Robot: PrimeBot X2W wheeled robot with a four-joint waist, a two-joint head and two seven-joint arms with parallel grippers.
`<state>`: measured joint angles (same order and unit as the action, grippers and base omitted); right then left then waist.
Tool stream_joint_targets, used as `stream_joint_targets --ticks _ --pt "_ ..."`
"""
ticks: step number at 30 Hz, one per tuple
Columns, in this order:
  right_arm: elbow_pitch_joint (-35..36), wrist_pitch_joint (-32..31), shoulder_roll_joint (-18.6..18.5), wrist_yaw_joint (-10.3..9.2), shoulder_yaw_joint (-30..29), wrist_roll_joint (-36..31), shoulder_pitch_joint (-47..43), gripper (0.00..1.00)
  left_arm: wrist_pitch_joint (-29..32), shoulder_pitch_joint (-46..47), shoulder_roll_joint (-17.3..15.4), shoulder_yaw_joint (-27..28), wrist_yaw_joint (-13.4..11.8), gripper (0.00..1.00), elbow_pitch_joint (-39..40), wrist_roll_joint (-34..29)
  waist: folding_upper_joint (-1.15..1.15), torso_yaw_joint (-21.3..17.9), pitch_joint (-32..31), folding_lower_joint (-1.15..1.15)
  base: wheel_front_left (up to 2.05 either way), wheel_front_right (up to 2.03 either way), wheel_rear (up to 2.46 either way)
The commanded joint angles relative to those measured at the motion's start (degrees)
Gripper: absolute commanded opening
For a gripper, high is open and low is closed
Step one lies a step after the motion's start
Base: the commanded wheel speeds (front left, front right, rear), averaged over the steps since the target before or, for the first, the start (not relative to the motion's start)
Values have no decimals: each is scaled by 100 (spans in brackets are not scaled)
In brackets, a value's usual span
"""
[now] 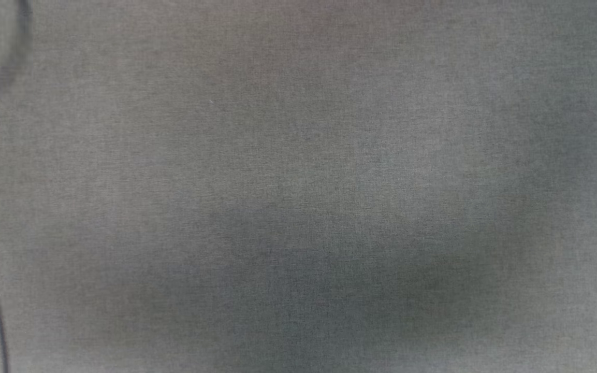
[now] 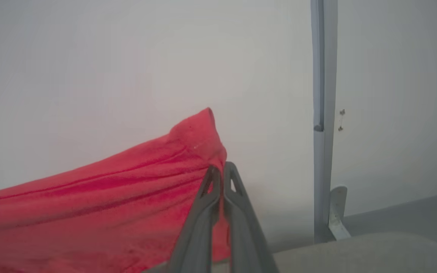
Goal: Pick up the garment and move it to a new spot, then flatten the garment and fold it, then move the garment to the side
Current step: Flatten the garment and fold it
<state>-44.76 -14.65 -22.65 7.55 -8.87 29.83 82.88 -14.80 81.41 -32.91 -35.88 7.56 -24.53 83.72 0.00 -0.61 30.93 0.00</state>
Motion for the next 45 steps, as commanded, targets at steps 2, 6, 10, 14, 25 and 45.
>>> stream_joint_targets --ticks 2,6,10,14,25,45 --pt "63 -62 -94 -12 144 182 -451 0 -43 -558 -88 -31 -18 0 325 172 0 57 -66 0 0 0 0" --pt "502 -288 -179 -10 565 762 -1647 0 -40 -2010 -252 -158 -18 0 1076 306 0 105 -173 0 0 0 0" --pt "1306 -586 -321 -7 873 1428 -3161 0 -42 -3493 -313 -165 -12 0 1675 264 0 160 -321 0 0 0 0" --pt "2224 -926 -522 -7 895 1908 -4664 0 -43 -4712 -385 -352 -11 0 2329 270 0 216 -504 0 0 0 0" --pt "4727 -2269 -455 -6 -197 2379 -7834 0 -43 -6879 -907 -283 -11 0 3756 115 0 253 -870 0 0 0 0" --pt "5660 -3104 501 -6 -1335 1974 -7596 0 52 -6269 -1119 104 -11 0 4193 -16 0 242 -790 0 0 0 0"
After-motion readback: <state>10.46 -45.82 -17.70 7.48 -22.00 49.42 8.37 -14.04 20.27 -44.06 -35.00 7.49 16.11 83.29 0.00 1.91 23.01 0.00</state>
